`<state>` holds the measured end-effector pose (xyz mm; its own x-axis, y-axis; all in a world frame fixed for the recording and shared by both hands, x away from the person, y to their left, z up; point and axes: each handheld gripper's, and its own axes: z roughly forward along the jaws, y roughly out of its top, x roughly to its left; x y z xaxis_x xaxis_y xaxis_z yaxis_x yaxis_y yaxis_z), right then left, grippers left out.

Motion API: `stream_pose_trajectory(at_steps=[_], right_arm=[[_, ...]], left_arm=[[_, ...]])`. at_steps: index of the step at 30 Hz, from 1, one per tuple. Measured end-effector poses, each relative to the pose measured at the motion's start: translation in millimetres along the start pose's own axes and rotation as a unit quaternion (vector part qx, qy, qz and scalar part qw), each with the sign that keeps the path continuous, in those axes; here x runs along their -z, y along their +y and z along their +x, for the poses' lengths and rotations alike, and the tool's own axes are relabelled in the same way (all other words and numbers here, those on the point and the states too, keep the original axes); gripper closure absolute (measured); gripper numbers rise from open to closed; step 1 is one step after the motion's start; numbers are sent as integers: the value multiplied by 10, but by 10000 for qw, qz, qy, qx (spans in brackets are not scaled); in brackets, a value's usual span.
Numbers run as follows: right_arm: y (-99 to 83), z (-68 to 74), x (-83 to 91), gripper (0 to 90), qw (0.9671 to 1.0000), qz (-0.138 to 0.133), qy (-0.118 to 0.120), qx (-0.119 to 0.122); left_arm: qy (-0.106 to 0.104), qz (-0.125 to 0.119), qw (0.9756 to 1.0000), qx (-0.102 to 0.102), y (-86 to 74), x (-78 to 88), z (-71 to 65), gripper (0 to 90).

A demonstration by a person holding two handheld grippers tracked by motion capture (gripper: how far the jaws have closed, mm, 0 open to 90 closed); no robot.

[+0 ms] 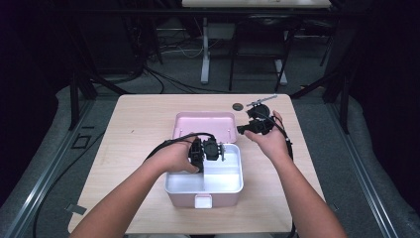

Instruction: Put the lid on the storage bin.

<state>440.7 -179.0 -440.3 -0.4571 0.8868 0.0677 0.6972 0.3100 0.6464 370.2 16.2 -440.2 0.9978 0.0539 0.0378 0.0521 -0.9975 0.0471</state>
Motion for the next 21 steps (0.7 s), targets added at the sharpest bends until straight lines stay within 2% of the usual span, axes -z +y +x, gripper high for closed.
stream_pose_trajectory(at_steps=[1,2,5,6,8,9,10,12,15,17,19,20,21], right_arm=[[29,-3,-19,448,10000,38,87,3],[49,5,-33,455,10000,62,62,0],[127,45,-97,476,9998,54,-207,22],[144,46,-114,478,9999,32,-160,-31],[178,39,-145,484,9999,98,117,-59],[197,63,-171,482,9998,123,-116,-43],[209,62,-182,475,9998,165,-40,-61],[241,82,-221,458,9994,248,-222,-98],[265,58,-281,453,9993,282,-136,-195],[269,49,-340,453,9984,348,-345,-293],[271,21,-395,456,9981,415,-329,-323],[273,4,-411,461,9983,432,-218,-335],[275,11,-448,468,9973,375,-500,-393]], left_arm=[[0,4,10000,-5,0,0,1,869],[5,2,10000,-4,0,0,-1,869],[19,2,10000,-5,1,1,-6,869],[21,22,10000,-31,1,4,-4,869],[21,24,10000,-34,2,4,-4,869],[20,21,10000,-32,2,3,-3,869],[19,9,10000,-13,1,1,-5,869],[24,7,10000,-12,1,1,-6,869],[48,29,10000,-38,2,4,-9,869],[45,35,10000,-40,3,6,-8,870],[50,21,10000,-27,2,5,-10,869],[49,22,10000,-27,2,5,-9,869],[45,22,10000,-27,2,5,-9,869]])
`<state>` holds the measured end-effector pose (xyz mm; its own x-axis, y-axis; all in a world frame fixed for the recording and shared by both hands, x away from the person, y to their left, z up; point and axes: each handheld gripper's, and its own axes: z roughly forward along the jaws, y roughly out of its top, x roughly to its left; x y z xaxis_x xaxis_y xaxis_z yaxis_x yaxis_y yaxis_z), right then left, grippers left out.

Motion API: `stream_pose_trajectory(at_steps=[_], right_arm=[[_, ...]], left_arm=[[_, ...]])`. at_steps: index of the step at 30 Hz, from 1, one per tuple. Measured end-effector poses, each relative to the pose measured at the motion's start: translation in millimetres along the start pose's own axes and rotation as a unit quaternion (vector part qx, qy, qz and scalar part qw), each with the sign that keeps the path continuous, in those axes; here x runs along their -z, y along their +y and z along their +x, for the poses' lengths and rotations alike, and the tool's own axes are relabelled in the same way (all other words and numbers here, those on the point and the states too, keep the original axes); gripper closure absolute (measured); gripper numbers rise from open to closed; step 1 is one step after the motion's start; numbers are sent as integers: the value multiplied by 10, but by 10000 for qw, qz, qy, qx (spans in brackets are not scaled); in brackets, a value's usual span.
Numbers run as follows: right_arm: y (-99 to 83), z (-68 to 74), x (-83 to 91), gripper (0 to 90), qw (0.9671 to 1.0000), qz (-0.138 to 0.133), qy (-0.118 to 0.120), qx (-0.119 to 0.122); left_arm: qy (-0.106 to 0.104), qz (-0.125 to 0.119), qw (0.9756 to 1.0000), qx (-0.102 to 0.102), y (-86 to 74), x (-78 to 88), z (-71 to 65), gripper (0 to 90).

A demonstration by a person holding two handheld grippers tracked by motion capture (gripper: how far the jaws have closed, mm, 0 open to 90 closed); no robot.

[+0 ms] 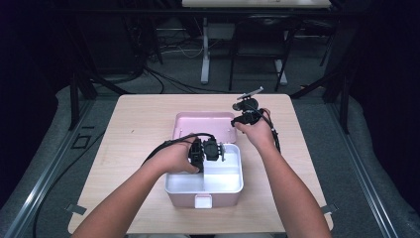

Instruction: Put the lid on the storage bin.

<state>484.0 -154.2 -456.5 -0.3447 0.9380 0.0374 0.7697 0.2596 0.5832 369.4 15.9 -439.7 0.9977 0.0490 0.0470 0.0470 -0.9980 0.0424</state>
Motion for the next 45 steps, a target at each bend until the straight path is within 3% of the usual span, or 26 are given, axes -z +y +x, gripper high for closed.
stream_pose_trajectory(at_steps=[1,8,9,13,14,15,16,18,24,27,31,37,45], right_arm=[[8,-29,-3,475,9996,74,273,-8],[31,-43,-116,548,9997,102,102,-192],[28,-38,-144,551,9998,74,-12,-198],[48,-30,-170,607,9996,69,92,-249],[51,-16,-184,616,9996,44,-42,-277],[58,-25,-185,627,9995,115,82,-284],[60,-8,-211,644,9994,57,-38,-344],[60,8,-240,669,9992,70,-25,-398],[67,78,-286,781,9988,290,-37,-395],[73,94,-283,791,9988,360,-73,-315],[81,57,-273,796,9982,350,97,-473],[94,66,-292,803,9972,481,42,-570],[107,64,-270,813,9969,451,66,-640]], left_arm=[[-2,-7,10000,16,0,-2,-1,870],[-46,14,10000,14,6,-2,9,869],[-44,14,10000,15,6,-2,8,870],[-31,17,10000,9,7,-2,8,869],[-33,19,10000,10,8,-2,8,870],[-27,26,10000,8,9,-2,7,869],[-27,25,10000,7,9,-2,7,869],[-34,20,10000,7,8,-2,8,869],[-29,29,10000,6,10,-2,6,869],[-14,18,10000,9,9,-4,3,870],[-22,22,10000,8,11,-4,4,870],[14,22,10000,9,11,-5,-3,870],[14,35,10000,10,14,-4,-3,870]])
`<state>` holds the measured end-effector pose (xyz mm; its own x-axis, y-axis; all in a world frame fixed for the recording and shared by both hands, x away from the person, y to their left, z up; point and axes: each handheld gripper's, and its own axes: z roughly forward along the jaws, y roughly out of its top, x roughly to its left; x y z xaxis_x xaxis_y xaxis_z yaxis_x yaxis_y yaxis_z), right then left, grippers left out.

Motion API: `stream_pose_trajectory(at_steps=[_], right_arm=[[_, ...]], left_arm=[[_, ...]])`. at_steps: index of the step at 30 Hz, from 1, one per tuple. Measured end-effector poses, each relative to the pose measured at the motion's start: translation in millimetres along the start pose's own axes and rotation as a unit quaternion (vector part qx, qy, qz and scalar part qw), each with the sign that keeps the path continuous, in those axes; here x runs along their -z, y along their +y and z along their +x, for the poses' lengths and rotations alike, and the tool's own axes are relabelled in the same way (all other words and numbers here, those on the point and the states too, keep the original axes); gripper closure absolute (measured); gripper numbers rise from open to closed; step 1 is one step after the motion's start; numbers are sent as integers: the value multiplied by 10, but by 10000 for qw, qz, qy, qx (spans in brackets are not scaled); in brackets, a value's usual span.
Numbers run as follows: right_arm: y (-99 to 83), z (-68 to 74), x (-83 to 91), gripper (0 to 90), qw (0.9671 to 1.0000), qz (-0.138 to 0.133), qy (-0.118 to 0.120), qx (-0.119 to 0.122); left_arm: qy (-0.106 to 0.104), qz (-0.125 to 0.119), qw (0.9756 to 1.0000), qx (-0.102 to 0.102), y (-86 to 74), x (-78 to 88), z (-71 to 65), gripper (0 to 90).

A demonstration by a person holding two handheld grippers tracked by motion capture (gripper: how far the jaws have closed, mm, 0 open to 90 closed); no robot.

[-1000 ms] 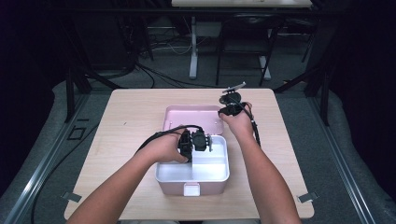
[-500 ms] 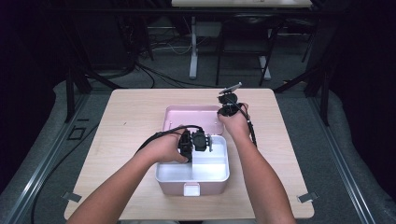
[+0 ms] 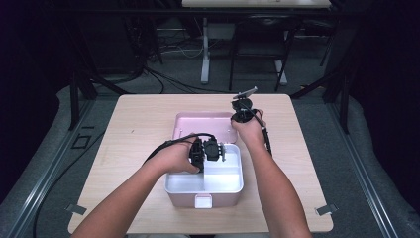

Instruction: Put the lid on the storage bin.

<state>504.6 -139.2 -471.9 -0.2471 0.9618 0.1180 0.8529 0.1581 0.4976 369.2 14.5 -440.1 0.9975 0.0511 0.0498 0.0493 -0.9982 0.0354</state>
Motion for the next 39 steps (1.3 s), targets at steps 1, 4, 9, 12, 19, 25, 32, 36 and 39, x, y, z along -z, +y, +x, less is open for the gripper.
stream_pose_trajectory(at_steps=[1,4,9,12,19,25,32,36,39], right_arm=[[2,5,4,814,10000,-37,0,17],[7,14,17,819,10000,-41,-47,51],[27,22,49,824,9999,-46,-63,72],[29,22,64,825,9999,-75,-55,128],[28,22,111,830,9997,-198,-9,109],[41,10,182,836,9995,-315,63,30],[41,16,280,842,9986,-514,82,49],[31,26,355,847,9974,-714,122,65],[14,39,457,852,9964,-836,142,61]], left_arm=[[-2,-4,10000,-1,-1,-1,1,869],[-18,7,10000,0,1,1,2,870],[3,-1,10000,-2,0,0,-1,870],[13,2,10000,-4,0,0,-2,870],[-6,4,10000,-6,1,0,0,870],[-31,11,10000,7,2,0,4,869],[13,-3,10000,-5,0,-1,-3,870],[3,2,10000,-4,0,-2,-1,869],[-11,5,10000,1,1,-2,0,869]])
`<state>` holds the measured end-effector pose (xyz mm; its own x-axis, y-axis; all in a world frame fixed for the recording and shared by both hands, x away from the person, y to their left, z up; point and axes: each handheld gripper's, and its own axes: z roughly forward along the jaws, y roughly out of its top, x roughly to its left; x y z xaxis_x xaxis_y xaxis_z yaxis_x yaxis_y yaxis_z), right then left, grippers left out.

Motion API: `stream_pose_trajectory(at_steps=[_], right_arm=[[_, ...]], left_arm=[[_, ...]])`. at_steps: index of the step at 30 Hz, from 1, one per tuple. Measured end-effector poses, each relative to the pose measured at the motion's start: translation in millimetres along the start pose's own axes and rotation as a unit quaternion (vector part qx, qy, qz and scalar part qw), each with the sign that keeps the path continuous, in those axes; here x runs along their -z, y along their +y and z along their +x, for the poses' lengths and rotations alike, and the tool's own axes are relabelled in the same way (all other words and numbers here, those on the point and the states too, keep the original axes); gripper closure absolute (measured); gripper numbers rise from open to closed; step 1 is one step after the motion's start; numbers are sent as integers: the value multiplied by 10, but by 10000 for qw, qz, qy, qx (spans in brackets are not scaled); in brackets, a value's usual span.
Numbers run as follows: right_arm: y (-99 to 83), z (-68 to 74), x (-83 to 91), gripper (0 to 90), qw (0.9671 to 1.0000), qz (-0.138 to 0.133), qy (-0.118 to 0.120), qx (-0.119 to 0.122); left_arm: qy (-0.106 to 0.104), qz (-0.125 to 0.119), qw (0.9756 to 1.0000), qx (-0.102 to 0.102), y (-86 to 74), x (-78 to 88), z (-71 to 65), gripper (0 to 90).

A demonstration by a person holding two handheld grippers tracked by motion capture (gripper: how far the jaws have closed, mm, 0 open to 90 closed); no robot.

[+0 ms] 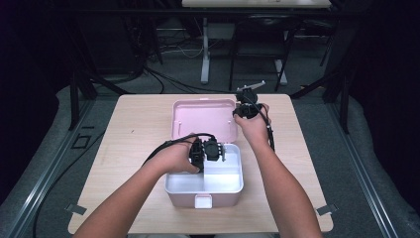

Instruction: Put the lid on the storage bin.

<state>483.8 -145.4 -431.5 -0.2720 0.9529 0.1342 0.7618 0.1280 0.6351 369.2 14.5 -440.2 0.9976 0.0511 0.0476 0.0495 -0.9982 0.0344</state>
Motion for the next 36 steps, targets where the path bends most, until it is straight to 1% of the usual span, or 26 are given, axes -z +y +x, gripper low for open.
stream_pose_trajectory(at_steps=[2,4,5,6,7,8,9,10,12,13,14,15,16,17,18,19,20,21,23,27,28,30,31,33,35,36], right_arm=[[-8,6,43,855,9998,-175,22,8],[-14,13,92,858,9996,-266,44,4],[-14,7,143,859,9996,-209,194,24],[-26,33,155,860,9993,-364,-103,20],[-36,24,202,861,9993,-347,149,54],[-58,47,209,861,9982,-589,-13,70],[-67,42,264,861,9985,-512,139,148],[-78,46,291,862,9981,-561,157,187],[-106,56,354,863,9969,-724,150,263],[-119,67,380,864,9965,-799,7,264],[-131,61,403,865,9956,-883,152,267],[-139,52,437,865,9956,-849,251,299],[-165,65,467,865,9944,-989,212,313],[-175,62,498,866,9944,-957,271,355],[-194,70,516,866,9936,-1049,230,357],[-210,66,543,867,9930,-1063,310,398],[-228,67,569,868,9923,-1120,339,404],[-249,74,589,869,9914,-1207,299,405],[-291,78,634,870,9894,-1342,350,437],[-368,87,717,871,9865,-1494,395,541],[-395,87,747,871,9857,-1518,460,578],[-417,93,766,871,9846,-1589,434,587],[-435,96,789,871,9843,-1586,485,613],[-466,115,814,871,9828,-1671,405,669],[-502,126,844,871,9815,-1721,389,738],[-522,131,860,871,9811,-1745,415,729]], left_arm=[[3,3,10000,-5,0,1,0,869],[4,1,10000,-5,0,1,0,869],[8,0,10000,-8,0,0,0,869],[18,-2,10000,-8,0,-1,-1,869],[16,0,10000,-10,1,0,-3,869],[21,-4,10000,-6,1,0,-6,869],[22,0,10000,-10,1,1,-6,869],[21,-2,10000,-11,1,1,-6,869],[14,-1,10000,-12,1,0,-3,869],[15,-8,10000,-9,0,-2,-1,869],[14,-7,10000,-11,0,-1,0,869],[10,-8,10000,-11,0,-2,0,869],[11,-9,10000,-11,-1,-2,0,869],[4,-8,10000,-11,-1,-2,1,869],[1,-5,10000,-7,-1,-2,2,869],[-10,-2,10000,-5,-1,-1,3,869],[-7,-1,10000,-6,-1,-1,3,869],[-8,0,10000,-6,0,-1,3,869],[-10,-2,10000,-5,-1,-1,3,869],[19,-4,10000,-24,-3,-1,4,869],[30,-12,10000,-21,-3,-1,3,869],[39,-2,10000,-18,-1,0,-4,868],[47,2,10000,-11,0,0,-8,868],[61,7,10000,-22,3,-2,-13,868],[70,24,10000,-32,6,0,-14,868],[65,24,10000,-32,6,0,-14,868]])
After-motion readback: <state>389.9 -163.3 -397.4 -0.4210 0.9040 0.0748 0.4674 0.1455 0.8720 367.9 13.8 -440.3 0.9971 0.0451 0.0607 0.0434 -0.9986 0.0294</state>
